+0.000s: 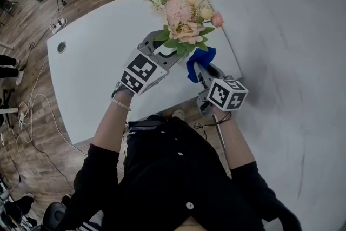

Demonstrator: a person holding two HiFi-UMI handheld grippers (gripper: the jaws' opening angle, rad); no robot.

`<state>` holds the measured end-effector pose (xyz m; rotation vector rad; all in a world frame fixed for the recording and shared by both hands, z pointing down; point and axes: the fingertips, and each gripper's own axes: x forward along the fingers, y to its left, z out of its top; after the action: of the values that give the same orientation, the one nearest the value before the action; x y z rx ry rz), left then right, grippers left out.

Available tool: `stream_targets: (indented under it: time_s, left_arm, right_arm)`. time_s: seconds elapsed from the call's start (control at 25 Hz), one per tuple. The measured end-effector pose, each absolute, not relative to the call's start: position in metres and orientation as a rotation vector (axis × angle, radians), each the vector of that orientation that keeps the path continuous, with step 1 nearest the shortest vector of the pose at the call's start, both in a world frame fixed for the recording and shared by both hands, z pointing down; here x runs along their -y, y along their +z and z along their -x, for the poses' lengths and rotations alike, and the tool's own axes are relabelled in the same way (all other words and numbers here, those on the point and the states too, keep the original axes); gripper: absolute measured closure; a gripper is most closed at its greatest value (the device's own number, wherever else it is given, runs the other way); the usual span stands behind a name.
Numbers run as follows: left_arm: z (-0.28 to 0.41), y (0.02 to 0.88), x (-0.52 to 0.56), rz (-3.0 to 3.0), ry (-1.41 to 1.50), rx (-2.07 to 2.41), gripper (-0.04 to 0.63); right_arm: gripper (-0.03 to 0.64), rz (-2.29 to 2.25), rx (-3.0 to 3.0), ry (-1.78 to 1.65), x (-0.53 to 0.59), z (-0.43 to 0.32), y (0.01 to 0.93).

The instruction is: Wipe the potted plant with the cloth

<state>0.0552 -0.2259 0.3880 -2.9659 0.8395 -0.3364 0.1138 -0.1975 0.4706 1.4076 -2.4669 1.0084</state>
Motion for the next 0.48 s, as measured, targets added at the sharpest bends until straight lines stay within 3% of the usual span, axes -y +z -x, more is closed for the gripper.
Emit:
stream_targets:
  time_s: [0.48]
  left_arm:
    - [-0.054,0.391,0.228,2.945,-0.347,-0.850,0.400]
  right_arm:
    - [0.533,-1.489,2.385,1.020,0.187,-0.135,0.481]
